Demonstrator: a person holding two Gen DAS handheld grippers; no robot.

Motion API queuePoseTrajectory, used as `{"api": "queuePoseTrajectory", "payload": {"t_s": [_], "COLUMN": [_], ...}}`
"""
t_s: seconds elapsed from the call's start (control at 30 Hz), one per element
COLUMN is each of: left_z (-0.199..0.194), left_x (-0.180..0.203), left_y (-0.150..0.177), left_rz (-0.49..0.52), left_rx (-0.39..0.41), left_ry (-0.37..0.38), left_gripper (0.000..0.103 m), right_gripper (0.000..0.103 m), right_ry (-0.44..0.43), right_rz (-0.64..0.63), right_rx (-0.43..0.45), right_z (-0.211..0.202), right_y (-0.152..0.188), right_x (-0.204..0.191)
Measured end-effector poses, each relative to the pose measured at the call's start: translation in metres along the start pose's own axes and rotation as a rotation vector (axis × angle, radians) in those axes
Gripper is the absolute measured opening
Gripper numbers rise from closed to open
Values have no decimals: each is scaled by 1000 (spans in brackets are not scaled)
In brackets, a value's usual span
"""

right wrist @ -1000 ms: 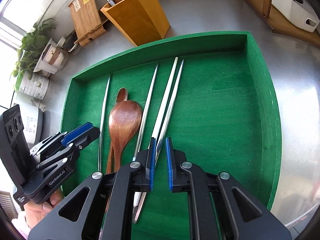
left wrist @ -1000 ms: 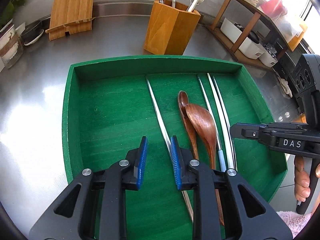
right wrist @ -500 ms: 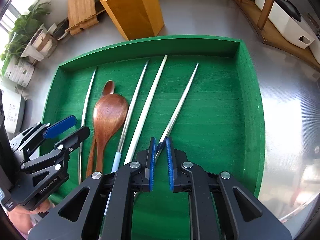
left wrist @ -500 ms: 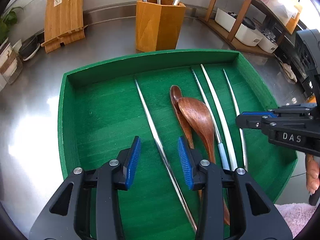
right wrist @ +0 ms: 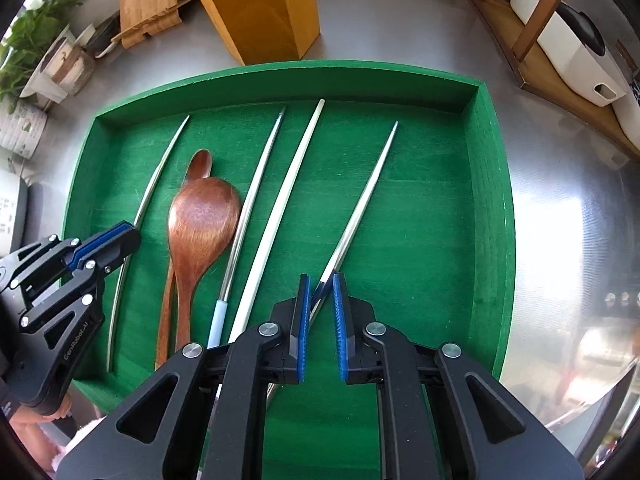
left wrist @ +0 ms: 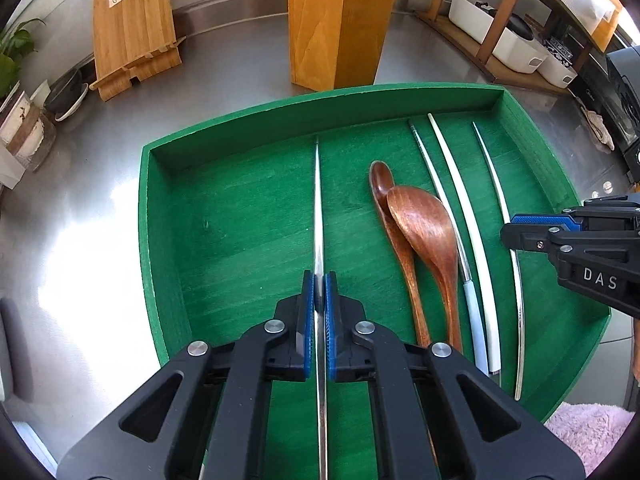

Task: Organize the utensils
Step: 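Grasp a silver chopstick with the left tool while the right tool grasps another silver chopstick, then carry both silver chopsticks up and release them into the wooden holder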

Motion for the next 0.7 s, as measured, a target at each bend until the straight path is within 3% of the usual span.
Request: {"api": "queuePoseTrajectory", "payload": {"t_s": [0.17,0.4,0.57,0.7], "left_z": [2,3,-1,-16], "left_x": [-5,-10,-14,-17], "left_y": [-4,-5,-6,-11], "left_rz": [-61,-119,-160,-184], "left_rx": [-72,-144,-143,-92], "left_ry": [61,145,188,251], "left_gripper": [4,4,3,3], "right_gripper": [6,6,6,6], "right_ry": [-123,-176,-217,-263], "right_rz": [75,93,105,98], "right_rx": [-26,-44,-11,59], "right_z": [3,0,-11,-24], "right_y": [1,-1,0,1], "right_x": [7,11,10,8]}}
Point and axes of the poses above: each gripper's, at about its wrist camera, not at the fingertips, and z roughly the way its jaws point, x to its right, y to its underside, the point moved 10 cm from there along z, roughly the way its jaws point, and after that the axes turned 15 degrees about -z, right-handed, at the moved point
